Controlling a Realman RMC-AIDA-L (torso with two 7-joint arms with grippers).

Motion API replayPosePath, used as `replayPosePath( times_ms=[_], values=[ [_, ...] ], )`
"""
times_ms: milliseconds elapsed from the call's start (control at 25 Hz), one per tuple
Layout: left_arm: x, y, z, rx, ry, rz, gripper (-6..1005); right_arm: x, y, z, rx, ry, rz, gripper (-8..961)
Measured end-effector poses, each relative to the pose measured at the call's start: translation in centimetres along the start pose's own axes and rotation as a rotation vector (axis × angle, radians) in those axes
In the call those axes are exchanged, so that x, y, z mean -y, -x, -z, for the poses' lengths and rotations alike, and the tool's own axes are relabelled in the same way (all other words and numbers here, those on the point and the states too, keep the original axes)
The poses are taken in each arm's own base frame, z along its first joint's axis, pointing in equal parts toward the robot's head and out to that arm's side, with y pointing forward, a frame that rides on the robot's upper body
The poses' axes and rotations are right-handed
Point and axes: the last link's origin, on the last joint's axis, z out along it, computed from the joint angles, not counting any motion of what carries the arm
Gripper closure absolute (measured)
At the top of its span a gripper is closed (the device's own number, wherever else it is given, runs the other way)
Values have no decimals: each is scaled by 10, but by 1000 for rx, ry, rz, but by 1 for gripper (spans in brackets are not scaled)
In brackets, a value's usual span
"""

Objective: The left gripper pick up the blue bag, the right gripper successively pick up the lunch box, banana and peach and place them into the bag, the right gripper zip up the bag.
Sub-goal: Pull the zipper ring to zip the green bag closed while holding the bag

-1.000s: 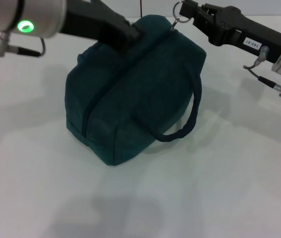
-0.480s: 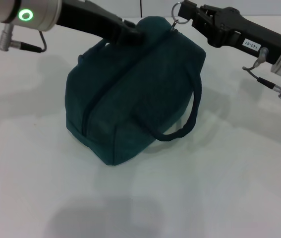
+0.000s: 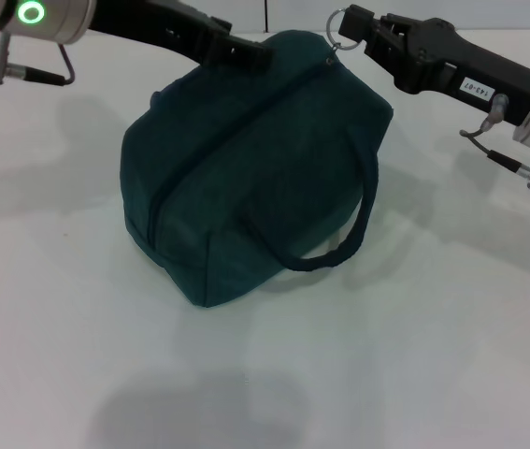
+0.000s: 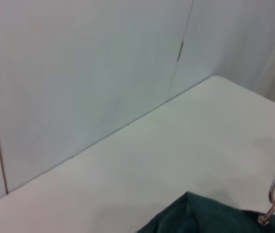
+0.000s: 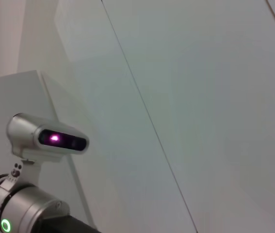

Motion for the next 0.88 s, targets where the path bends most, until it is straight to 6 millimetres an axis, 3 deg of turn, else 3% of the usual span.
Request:
replayPosePath(
  times_ms=[120, 240, 440, 880],
  values=[
    [3, 3, -6, 46, 32, 38, 368, 0, 0, 0, 0, 0, 0, 945],
    [5, 3, -10, 71, 97, 72, 346, 0, 0, 0, 0, 0, 0, 945],
    [12, 2, -7, 46, 118, 100, 357, 0, 0, 0, 0, 0, 0, 945],
    [17, 5, -3, 30, 117, 89, 519, 0, -1, 1, 0, -2, -1, 945]
  ],
)
